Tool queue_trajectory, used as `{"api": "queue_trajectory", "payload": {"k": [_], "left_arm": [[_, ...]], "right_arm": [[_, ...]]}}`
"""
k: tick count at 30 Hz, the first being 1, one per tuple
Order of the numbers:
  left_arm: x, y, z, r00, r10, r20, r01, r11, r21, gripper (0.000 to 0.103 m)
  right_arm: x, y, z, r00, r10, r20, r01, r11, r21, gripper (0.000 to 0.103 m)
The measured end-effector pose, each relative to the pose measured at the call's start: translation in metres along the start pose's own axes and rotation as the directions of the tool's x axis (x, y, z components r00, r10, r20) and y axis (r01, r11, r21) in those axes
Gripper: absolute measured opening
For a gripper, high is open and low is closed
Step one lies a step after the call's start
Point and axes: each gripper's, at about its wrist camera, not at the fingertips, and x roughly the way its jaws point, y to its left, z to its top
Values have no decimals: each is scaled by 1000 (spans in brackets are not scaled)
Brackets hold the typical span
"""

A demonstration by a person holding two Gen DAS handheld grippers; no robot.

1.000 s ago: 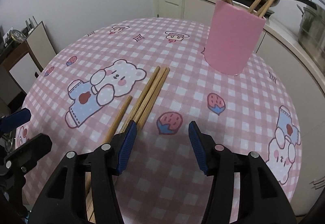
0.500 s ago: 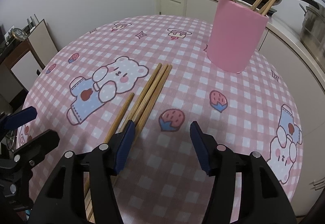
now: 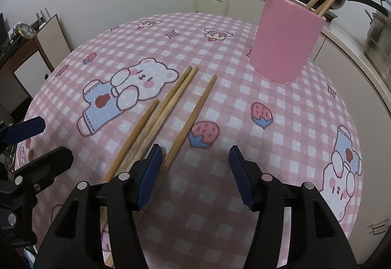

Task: Organize utensils
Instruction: 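Move both tools back over the remaining chopsticks on the table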

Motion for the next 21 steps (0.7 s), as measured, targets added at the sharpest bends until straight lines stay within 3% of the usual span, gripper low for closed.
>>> {"api": "queue_trajectory", "payload": {"k": [11, 21], "left_arm": [[21, -27, -2, 998, 40, -47, -35, 995, 92, 78], [34, -28, 4, 995, 74, -68, -68, 994, 81, 78]], "right_arm": [[-10, -26, -20, 999, 40, 4, -40, 999, 34, 54], [-10, -28, -22, 998, 56, 27, -57, 998, 31, 56]]}}
